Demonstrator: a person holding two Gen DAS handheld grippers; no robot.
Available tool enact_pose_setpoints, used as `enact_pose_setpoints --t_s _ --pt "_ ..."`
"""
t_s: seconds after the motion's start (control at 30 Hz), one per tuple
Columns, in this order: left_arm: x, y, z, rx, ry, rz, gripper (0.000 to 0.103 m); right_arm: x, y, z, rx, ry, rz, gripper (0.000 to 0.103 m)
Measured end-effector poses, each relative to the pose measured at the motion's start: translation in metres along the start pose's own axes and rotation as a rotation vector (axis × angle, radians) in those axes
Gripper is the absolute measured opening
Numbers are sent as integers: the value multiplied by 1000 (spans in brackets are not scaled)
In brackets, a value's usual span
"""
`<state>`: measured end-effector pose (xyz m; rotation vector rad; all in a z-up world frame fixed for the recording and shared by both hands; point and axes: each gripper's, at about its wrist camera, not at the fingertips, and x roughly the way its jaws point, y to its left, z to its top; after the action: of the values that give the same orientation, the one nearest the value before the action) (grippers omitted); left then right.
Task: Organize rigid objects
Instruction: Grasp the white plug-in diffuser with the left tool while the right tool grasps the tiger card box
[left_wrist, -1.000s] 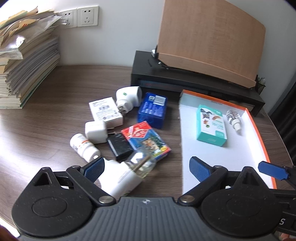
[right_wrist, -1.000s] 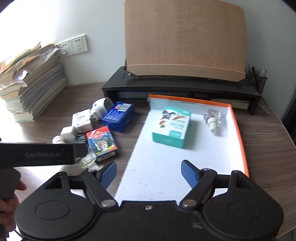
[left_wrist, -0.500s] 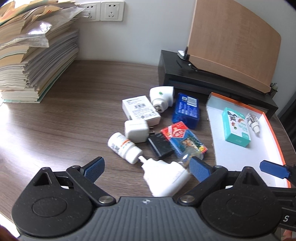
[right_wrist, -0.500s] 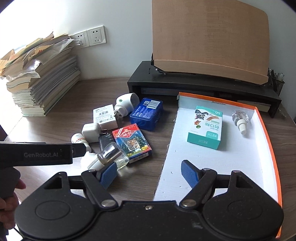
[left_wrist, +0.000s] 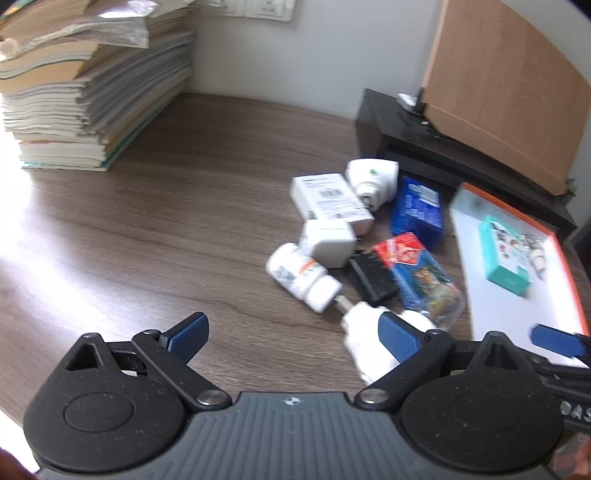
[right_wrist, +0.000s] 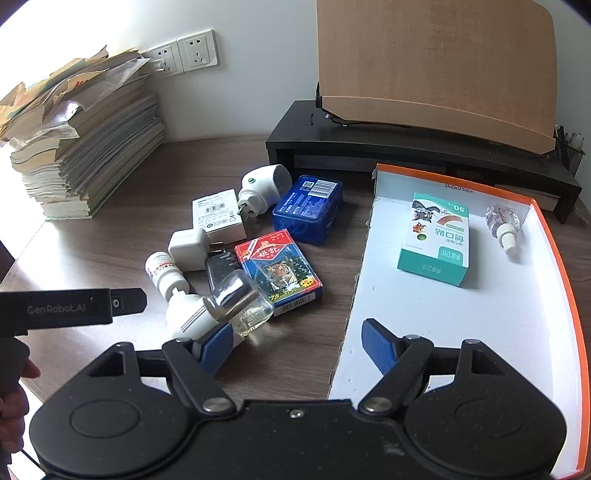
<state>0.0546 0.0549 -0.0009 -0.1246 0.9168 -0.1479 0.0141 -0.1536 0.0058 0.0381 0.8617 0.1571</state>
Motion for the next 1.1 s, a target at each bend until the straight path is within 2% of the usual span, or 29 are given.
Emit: enact_pose_setpoints --t_s 0.1,0.23,0.37,0.47,0.57,0.6,0.63,0.67,0.7,0.83,0.9,0.93,1.0,1.07,1.1 --pt "3 -15 -5 78 -11 -92 102 -1 -8 3 4 -13 -18 90" --pt "11 -46 -17 289 -46 -139 103 -3 -30 5 39 -19 -64 90" --pt "22 -77 -32 511 -99 -94 103 -6 -52 4 91 -20 -92 90" --pt "33 -92 -39 627 -125 -74 101 -9 -60 2 102 -24 -108 90" --pt "49 -102 -44 699 -109 -42 93 -10 -67 1 118 -23 -115 90" --pt "52 -104 -46 719 -114 -22 86 -11 -68 0 121 -24 -116 90" --pt "54 -104 -47 730 -116 -6 72 -12 -70 0 122 -26 -117 90" --pt "56 -103 -45 727 -110 2 62 -12 -71 0 125 -29 -119 90" --pt "55 -100 -43 706 -97 -19 59 -12 -71 1 127 -31 -118 90" --pt "47 -90 -37 606 -78 -90 57 -11 -71 2 129 -32 -113 90" --pt "42 -80 -31 483 -51 -166 56 -9 -68 4 121 -30 -102 90" --pt "39 -73 -27 423 -43 -203 43 -8 -66 4 114 -30 -97 90" --pt "34 -59 -18 287 -28 -267 40 -5 -62 7 102 -29 -81 90" --pt "32 -48 -16 230 -19 -294 40 -2 -58 8 94 -24 -63 90" --pt "30 -46 -16 230 -22 -282 40 0 -55 9 88 -20 -60 90"
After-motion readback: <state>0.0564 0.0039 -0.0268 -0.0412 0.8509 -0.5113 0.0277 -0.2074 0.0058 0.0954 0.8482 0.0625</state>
